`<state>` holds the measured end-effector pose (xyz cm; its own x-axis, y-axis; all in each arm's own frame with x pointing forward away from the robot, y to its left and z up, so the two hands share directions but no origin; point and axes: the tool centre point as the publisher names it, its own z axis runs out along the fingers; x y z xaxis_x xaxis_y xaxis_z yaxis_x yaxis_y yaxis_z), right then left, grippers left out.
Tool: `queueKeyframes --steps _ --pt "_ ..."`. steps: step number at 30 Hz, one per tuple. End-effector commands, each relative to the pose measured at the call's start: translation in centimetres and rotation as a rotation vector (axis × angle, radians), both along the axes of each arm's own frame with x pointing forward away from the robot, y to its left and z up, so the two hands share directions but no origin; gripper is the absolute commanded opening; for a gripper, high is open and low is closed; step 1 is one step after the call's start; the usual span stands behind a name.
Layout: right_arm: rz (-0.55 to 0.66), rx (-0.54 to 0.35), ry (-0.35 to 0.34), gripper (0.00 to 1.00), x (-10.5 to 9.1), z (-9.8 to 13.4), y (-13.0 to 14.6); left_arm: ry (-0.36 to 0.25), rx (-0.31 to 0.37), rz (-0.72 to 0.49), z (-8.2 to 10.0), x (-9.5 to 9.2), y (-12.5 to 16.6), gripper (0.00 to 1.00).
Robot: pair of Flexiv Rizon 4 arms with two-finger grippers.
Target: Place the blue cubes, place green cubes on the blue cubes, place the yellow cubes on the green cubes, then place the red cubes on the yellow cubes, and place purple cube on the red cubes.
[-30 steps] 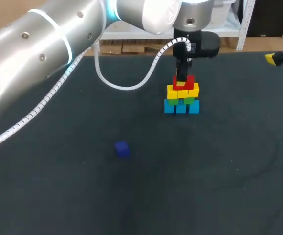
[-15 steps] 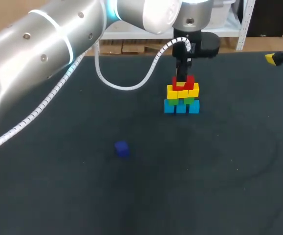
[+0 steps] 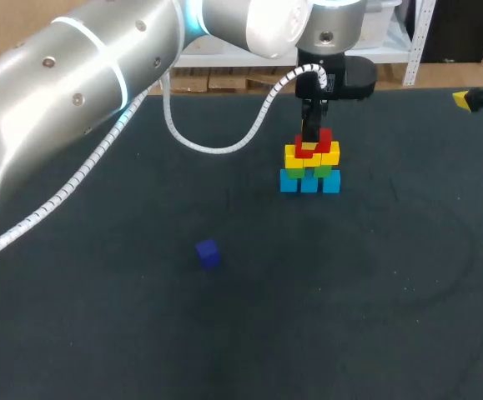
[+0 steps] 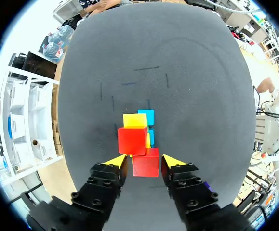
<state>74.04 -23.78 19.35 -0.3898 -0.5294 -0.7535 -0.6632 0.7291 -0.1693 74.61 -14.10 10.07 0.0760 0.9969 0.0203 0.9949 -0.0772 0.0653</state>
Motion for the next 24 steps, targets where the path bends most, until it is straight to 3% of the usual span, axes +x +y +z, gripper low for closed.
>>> queueKeyframes --steps 1,24 --pt "0.002 0.001 0.001 1.00 0.01 0.02 -0.05 0.006 0.007 0.004 0.06 0.48 -0.15 0.47" --pt "0.002 0.001 0.001 1.00 0.01 0.02 -0.05 -0.009 0.023 0.012 -0.15 0.55 0.23 0.44"
